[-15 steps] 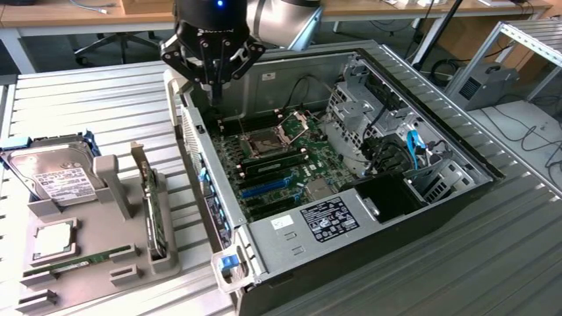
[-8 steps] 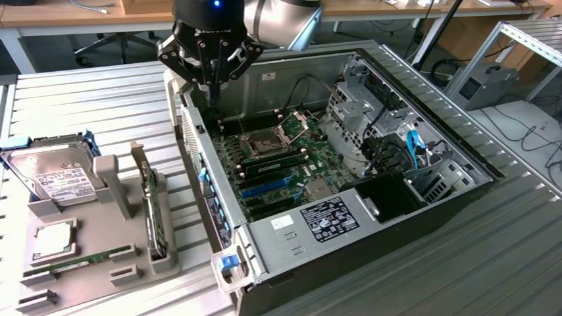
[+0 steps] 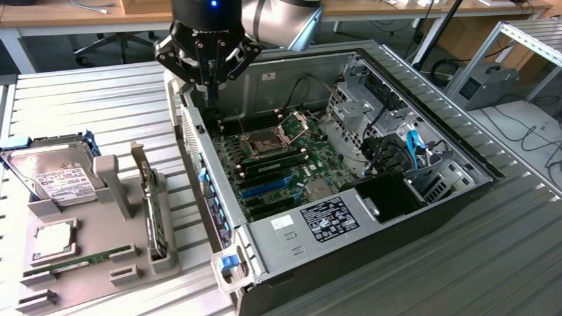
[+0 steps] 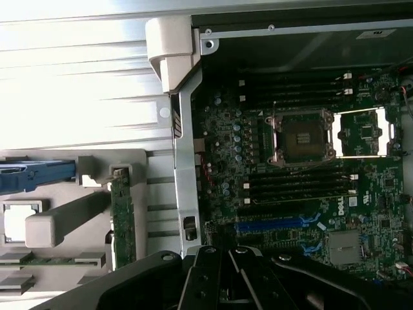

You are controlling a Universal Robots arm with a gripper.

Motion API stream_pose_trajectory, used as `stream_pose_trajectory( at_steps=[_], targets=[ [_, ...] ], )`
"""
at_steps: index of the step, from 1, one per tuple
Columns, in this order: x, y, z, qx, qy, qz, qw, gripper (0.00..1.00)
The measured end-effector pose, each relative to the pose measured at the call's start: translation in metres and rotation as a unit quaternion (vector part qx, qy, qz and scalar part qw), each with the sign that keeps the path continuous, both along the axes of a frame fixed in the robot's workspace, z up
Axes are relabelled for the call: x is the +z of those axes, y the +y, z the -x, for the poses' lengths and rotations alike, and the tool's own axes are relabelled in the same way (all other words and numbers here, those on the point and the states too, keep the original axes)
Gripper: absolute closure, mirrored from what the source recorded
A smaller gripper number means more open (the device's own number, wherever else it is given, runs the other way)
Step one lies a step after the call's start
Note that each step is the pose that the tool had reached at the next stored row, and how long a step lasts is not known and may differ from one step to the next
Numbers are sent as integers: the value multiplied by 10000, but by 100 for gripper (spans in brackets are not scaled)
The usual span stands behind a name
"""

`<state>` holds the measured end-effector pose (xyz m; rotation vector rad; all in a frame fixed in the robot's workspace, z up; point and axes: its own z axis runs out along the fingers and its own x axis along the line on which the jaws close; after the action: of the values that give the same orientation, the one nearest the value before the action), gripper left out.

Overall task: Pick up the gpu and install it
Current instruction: 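Reach for the gpu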

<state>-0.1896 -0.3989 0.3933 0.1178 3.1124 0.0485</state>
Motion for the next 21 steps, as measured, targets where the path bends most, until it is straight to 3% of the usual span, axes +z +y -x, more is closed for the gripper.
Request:
stream_pose_trajectory(
  at_steps=[21],
  targets=[
    [0, 0, 81, 0, 0, 11, 10000, 89]
  ],
)
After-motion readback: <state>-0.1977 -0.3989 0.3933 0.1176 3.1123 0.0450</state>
